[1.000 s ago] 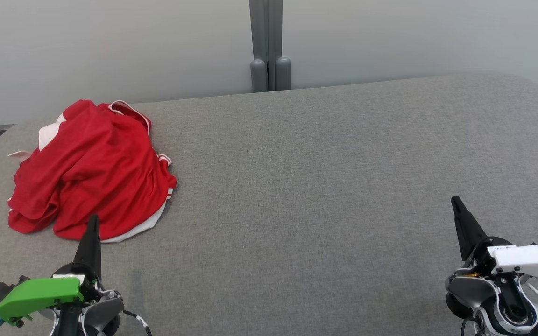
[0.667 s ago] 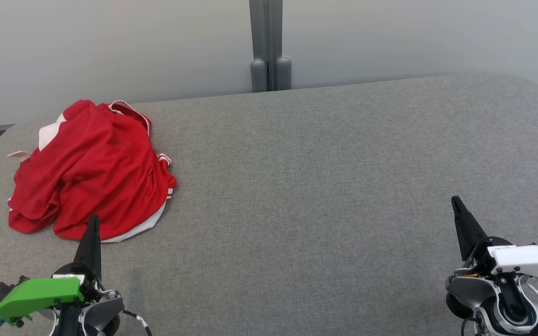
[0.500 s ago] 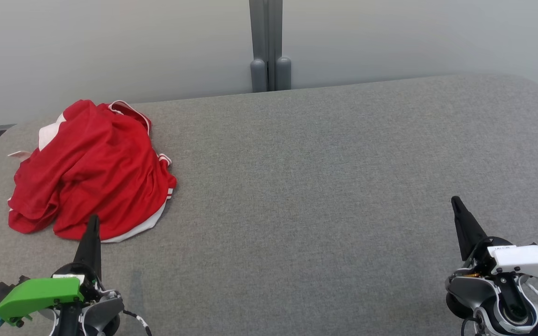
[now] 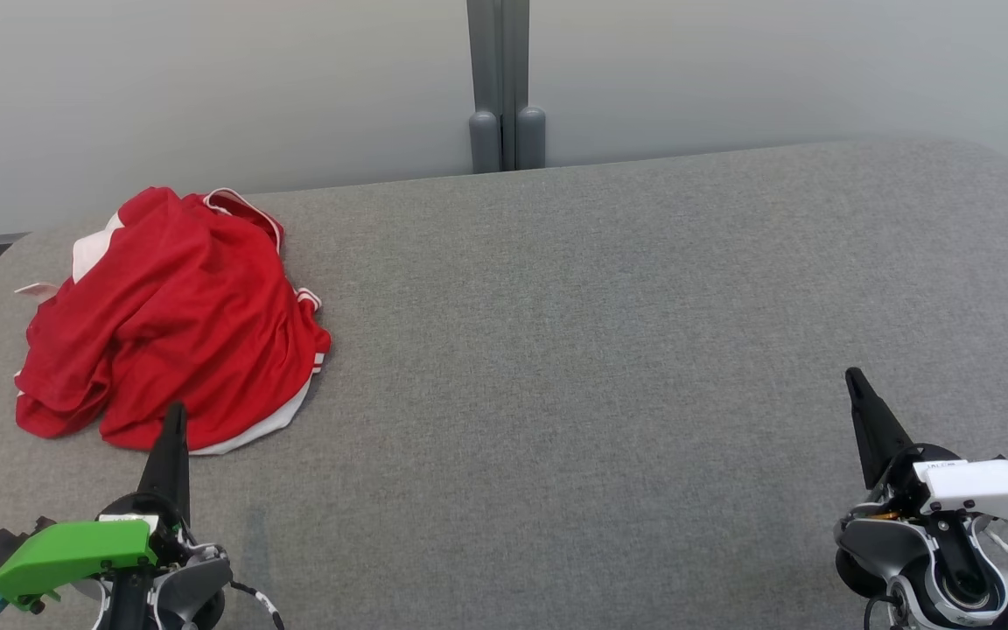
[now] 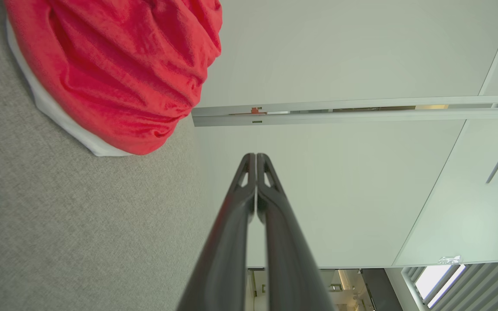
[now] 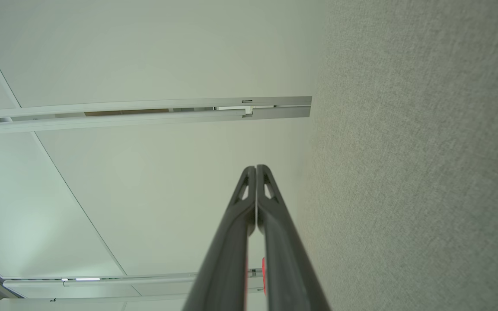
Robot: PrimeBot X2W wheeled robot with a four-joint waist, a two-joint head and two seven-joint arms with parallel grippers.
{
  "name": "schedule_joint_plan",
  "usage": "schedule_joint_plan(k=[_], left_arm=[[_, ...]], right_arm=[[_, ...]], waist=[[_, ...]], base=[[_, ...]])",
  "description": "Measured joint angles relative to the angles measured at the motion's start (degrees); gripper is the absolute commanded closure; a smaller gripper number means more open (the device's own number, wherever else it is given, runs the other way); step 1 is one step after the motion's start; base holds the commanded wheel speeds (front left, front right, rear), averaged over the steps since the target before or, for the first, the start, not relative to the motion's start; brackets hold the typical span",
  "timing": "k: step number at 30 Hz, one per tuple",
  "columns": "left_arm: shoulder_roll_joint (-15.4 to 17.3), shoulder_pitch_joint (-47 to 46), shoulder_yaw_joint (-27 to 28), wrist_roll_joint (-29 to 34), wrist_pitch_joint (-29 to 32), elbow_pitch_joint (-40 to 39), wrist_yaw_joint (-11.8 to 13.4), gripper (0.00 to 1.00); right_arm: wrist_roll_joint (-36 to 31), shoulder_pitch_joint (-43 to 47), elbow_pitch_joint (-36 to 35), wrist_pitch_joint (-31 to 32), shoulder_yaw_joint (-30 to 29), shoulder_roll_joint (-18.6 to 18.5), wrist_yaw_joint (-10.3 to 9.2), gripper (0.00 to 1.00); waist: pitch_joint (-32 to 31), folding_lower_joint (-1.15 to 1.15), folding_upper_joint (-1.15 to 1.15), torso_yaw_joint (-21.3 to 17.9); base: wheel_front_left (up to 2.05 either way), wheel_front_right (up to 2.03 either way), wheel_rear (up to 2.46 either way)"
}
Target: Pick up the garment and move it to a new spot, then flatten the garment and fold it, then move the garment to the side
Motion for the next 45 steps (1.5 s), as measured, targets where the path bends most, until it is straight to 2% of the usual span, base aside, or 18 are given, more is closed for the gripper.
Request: schedule_joint_plan(k=[6, 7, 15, 23, 35, 45], left_arm=[[0.0, 0.0, 0.0, 0.0, 0.0, 0.0, 0.0, 1.0], [-0.02, 0.04, 0.0, 0.0, 0.0, 0.09, 0.01, 0.0], [-0.45, 1.79, -1.18, 0.21, -1.3, 1.55, 0.08, 0.0], [-0.38, 1.89, -3.02, 4.75, -3.6, 1.2, 0.08, 0.0], [-0.23, 2.71, -5.1, 18.81, -6.59, 0.59, 0.08, 0.0], [0.26, 3.2, -6.32, 32.71, -8.69, -0.32, 0.08, 0.0]], right_arm=[[0.0, 0.0, 0.0, 0.0, 0.0, 0.0, 0.0, 1.0], [-0.01, 0.03, 0.11, 0.0, 0.0, 0.03, 0.0, 0.0], [-1.46, 1.9, 1.57, -1.2, 0.47, 0.46, -0.01, 0.0], [-9.78, 2.35, 0.16, -3.53, 1.31, 0.45, -0.01, 0.0], [-29.81, 2.91, -3.35, -6.47, 3.74, 0.33, -0.01, 0.0], [-41.95, 3.52, -4.56, -8.64, 4.76, 0.27, -0.01, 0.0]], waist=[[0.0, 0.0, 0.0, 0.0], [0.0, 0.0, 0.0, 0.0], [0.01, 0.0, 0.0, 0.02], [0.04, 0.0, 0.0, 0.13], [0.09, 0.0, 0.0, 0.36], [0.18, 0.0, 0.0, 0.39]], base=[[0.0, 0.0, 0.0], [0.0, 0.0, 0.0], [0.0, 0.0, 0.0], [0.0, 0.0, 0.0], [0.0, 0.0, 0.0], [0.0, 0.0, 0.0]])
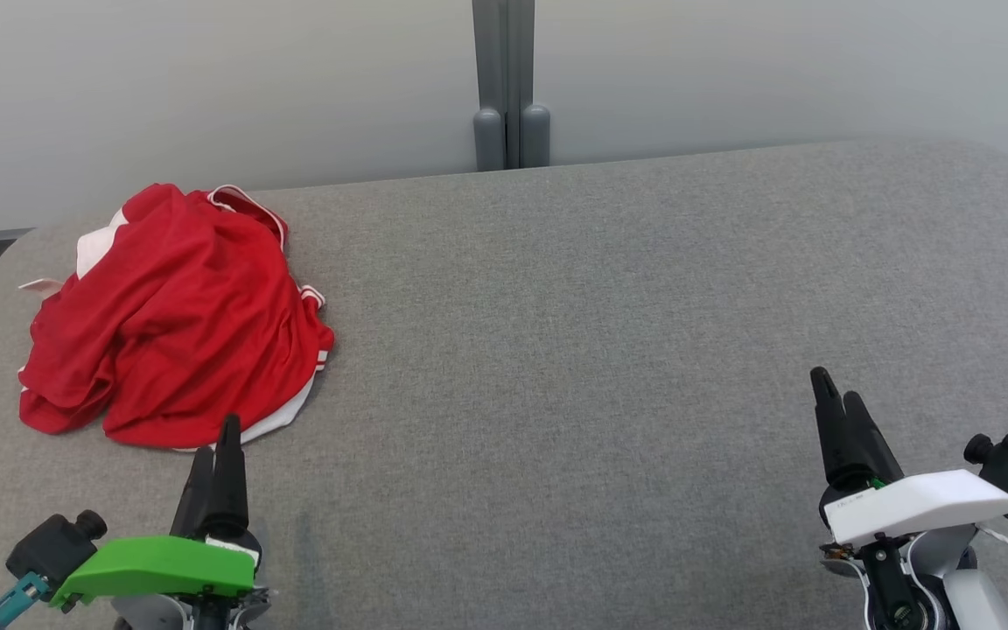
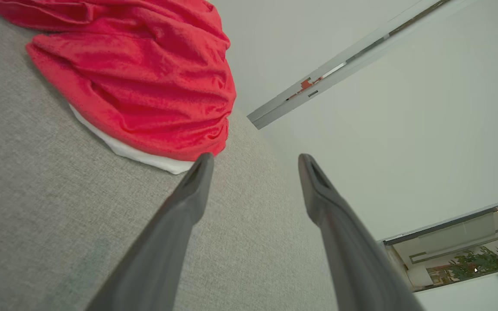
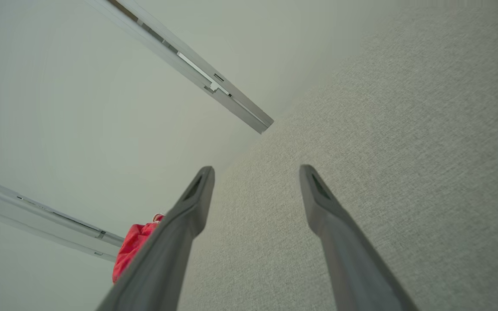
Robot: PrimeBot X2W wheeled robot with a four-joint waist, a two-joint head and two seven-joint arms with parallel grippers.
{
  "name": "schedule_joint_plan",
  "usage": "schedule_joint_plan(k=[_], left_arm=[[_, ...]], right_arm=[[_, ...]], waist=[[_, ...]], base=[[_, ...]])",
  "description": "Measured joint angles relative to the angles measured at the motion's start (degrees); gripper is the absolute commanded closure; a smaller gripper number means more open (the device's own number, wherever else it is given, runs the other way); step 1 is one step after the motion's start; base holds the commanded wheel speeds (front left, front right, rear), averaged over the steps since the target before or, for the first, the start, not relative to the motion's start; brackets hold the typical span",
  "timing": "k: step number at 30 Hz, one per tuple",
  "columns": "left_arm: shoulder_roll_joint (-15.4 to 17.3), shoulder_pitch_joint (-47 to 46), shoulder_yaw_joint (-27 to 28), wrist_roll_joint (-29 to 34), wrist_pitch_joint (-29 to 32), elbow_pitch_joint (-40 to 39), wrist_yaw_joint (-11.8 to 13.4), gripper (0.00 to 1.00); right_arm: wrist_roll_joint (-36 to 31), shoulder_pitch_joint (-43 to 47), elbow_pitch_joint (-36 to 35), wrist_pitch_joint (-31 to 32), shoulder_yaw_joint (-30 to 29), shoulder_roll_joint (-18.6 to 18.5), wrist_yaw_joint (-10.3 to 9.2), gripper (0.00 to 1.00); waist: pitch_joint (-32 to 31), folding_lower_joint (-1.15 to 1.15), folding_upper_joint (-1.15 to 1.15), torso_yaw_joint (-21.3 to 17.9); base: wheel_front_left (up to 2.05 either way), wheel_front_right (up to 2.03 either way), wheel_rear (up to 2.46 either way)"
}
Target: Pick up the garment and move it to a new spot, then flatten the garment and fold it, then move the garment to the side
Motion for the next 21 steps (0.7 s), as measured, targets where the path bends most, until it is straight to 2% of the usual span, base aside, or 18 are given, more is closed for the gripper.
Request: schedule_joint_plan(k=[13, 21], left_arm=[[0.38, 0.91, -0.68, 14.49, -2.52, -0.64, 0.07, 0.0], [0.99, 1.08, -1.89, 21.24, -3.93, -0.9, 0.08, 0.0]], right_arm=[[-13.35, 0.03, 0.14, -2.54, 0.05, -0.01, 0.0, 0.0], [-20.31, -0.02, 0.3, -3.93, 0.0, -0.02, 0.01, 0.0]], waist=[[0.09, 0.0, 0.0, 0.19], [0.26, 0.0, 0.0, 0.17]], base=[[0.0, 0.0, 0.0], [0.0, 0.0, 0.0]])
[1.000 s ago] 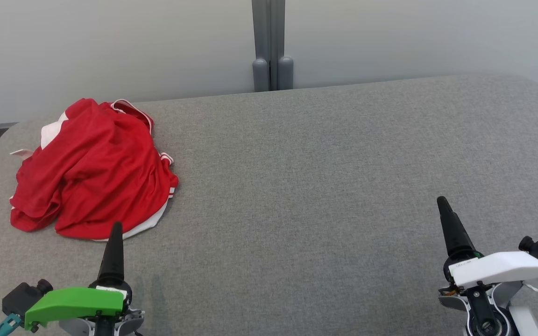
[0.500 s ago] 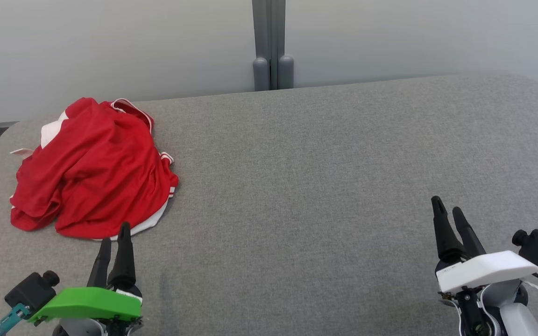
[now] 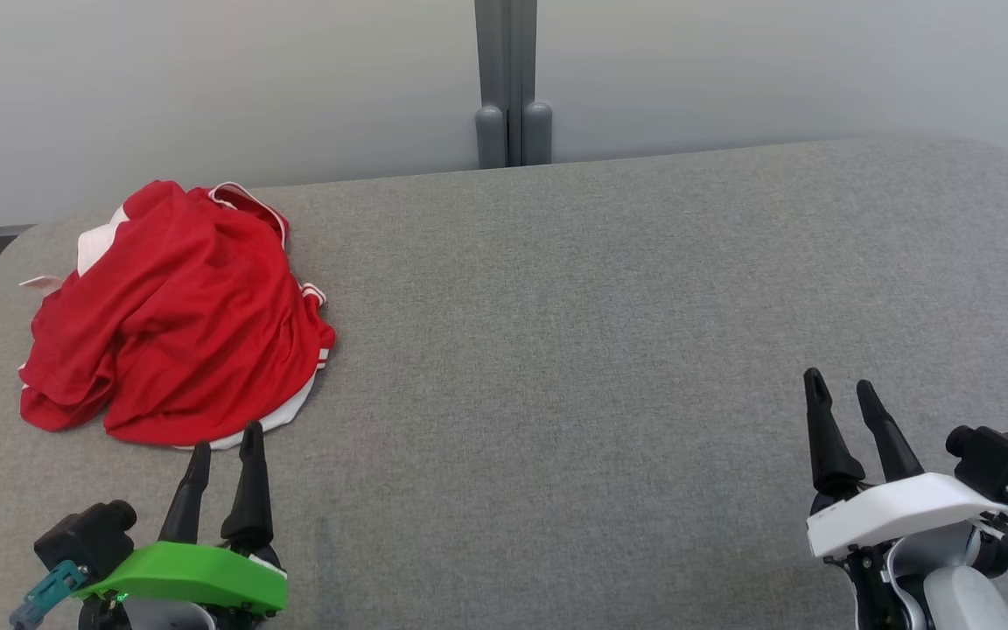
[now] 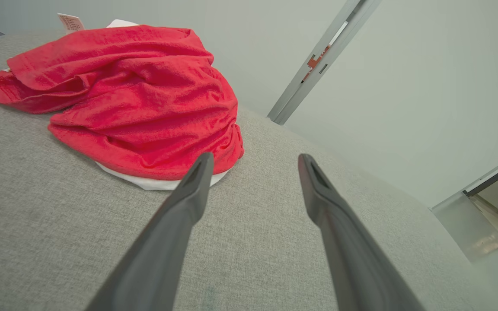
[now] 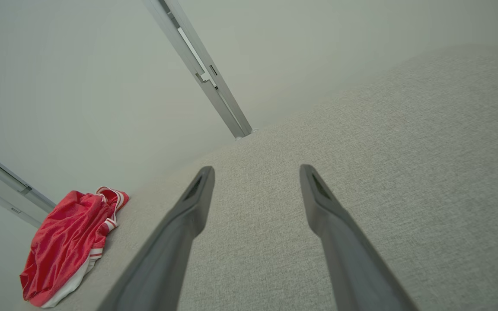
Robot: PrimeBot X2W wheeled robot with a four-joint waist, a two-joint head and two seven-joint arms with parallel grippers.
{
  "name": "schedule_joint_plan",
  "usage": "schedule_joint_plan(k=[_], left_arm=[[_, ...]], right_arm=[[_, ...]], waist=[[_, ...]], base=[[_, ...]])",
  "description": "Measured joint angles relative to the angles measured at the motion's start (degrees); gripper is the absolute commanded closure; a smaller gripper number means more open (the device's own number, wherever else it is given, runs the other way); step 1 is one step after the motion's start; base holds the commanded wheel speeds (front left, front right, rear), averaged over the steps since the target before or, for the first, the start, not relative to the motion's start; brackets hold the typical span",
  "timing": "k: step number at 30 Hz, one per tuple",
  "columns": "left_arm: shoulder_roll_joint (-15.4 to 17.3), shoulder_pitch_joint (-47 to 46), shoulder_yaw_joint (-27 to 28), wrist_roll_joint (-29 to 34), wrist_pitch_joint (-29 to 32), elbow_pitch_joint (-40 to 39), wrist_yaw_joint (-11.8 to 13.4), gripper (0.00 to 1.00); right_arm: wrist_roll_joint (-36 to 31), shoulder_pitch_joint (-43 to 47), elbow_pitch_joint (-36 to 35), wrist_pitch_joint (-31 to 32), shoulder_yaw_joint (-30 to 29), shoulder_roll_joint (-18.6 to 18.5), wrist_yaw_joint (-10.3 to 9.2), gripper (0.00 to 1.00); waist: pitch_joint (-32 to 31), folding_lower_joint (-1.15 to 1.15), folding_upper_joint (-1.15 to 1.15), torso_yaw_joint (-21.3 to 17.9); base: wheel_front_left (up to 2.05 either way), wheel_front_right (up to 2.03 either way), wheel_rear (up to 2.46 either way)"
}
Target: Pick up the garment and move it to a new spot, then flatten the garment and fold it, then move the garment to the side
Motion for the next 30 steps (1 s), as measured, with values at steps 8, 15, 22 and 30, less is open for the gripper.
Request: schedule_joint_plan(k=[8, 15, 22, 30], left_arm=[[0.23, 0.46, -0.58, 5.26, -1.14, -0.45, 0.22, 0.0], [0.54, 1.06, -1.26, 10.1, -2.29, -0.69, 0.46, 0.0], [0.69, 1.08, -1.79, 14.03, -3.36, -0.75, 0.6, 0.0], [0.81, 1.26, -1.93, 18.15, -4.46, -0.73, 0.59, 0.0]], right_arm=[[-5.66, -0.01, 0.01, -1.2, 0.34, -0.01, 0.0, 0.0], [-9.87, 0.02, -0.01, -2.26, 0.81, -0.02, 0.0, 0.0], [-13.79, 0.05, 0.21, -3.31, 0.87, -0.05, 0.0, 0.0], [-17.98, 0.32, 0.93, -4.47, 0.67, -0.09, 0.0, 0.0]], waist=[[0.09, 0.0, 0.0, 0.05], [0.03, 0.0, 0.0, 0.11], [0.05, 0.0, 0.0, 0.11], [0.1, 0.0, 0.0, 0.02]], base=[[0.0, 0.0, 0.0], [0.0, 0.0, 0.0], [0.0, 0.0, 0.0], [0.0, 0.0, 0.0]])
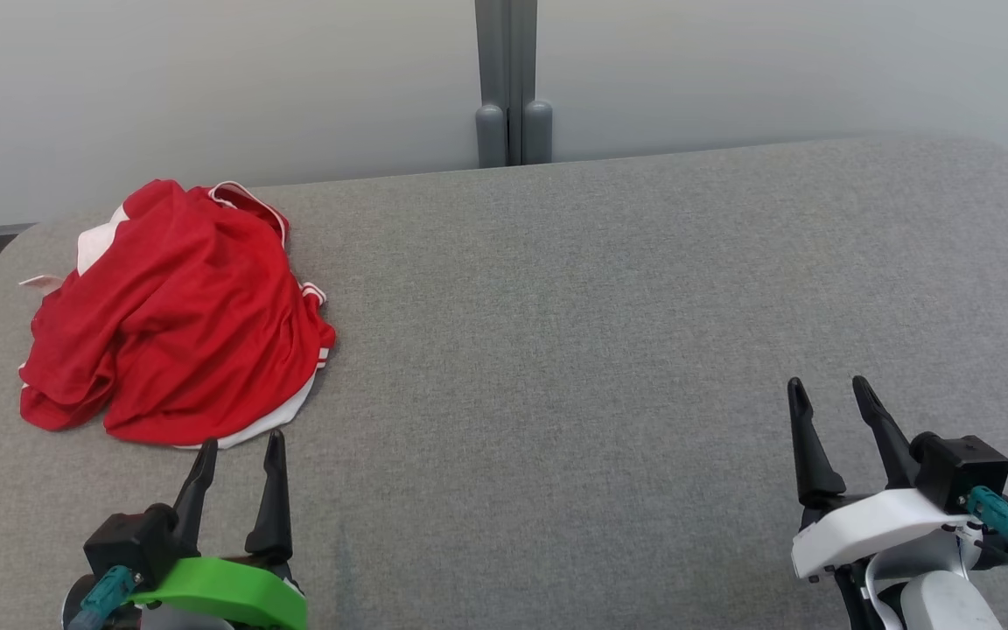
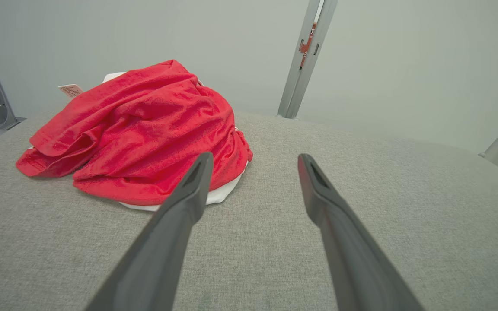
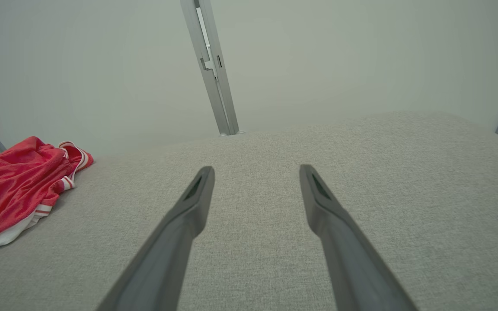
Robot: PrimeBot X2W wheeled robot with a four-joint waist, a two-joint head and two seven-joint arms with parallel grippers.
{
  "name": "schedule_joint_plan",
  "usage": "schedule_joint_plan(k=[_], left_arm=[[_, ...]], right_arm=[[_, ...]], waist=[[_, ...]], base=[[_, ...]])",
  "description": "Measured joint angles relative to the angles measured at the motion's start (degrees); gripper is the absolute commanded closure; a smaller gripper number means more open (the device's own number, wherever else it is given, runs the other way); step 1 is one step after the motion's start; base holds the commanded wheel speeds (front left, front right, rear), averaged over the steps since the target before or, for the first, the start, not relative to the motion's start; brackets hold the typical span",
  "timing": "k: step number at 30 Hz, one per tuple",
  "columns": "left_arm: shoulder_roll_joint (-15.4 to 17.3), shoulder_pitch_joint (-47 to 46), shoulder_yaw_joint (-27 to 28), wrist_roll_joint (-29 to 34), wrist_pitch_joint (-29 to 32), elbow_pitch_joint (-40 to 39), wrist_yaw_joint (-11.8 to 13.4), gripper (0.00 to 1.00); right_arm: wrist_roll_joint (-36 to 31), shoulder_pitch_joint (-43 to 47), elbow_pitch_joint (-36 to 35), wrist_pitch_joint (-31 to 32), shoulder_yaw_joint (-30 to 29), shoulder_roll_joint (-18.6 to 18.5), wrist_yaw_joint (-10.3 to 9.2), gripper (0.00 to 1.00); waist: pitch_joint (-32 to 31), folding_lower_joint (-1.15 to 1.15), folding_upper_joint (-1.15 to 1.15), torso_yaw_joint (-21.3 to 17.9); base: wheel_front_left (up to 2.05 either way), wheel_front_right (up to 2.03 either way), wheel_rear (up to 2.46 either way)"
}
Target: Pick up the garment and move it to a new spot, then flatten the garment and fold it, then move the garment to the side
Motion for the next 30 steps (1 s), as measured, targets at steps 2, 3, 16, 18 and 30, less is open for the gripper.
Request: schedule_joint_plan(k=[2, 3, 16, 18, 30], left_arm=[[0.01, 0.08, 0.01, 0.81, -0.15, 0.0, 0.0, 0.0], [0.01, 0.13, 0.04, 1.26, -0.22, 0.02, 0.0, 0.0], [-0.1, 0.68, 0.24, 6.86, -1.9, 0.53, -0.36, 0.0], [-0.16, 0.71, 0.34, 7.34, -2.15, 0.71, -0.4, 0.0], [-0.57, 1.02, 0.44, 10.51, -3.47, 2.01, -0.68, 0.0]], right_arm=[[-1.04, 0.16, 0.11, -0.23, -0.13, 0.0, 0.0, 0.0], [-1.51, 0.28, 0.2, -0.32, -0.2, 0.0, 0.0, 0.0], [-5.71, 1.1, 1.25, -1.9, -2.09, -0.07, 0.01, 0.0], [-6.47, 1.26, 1.32, -2.21, -2.18, -0.08, 0.01, 0.0], [-10.79, 1.93, 1.8, -3.53, -2.12, -0.12, 0.01, 0.0]], waist=[[0.0, 0.0, 0.0, -0.02], [0.0, 0.0, 0.0, -0.02], [0.05, 0.0, 0.0, 0.02], [0.07, 0.0, 0.0, -0.01], [0.16, 0.0, 0.0, -0.3]], base=[[0.0, 0.0, 0.0], [0.0, 0.0, 0.0], [0.0, 0.0, 0.0], [0.0, 0.0, 0.0], [0.0, 0.0, 0.0]])
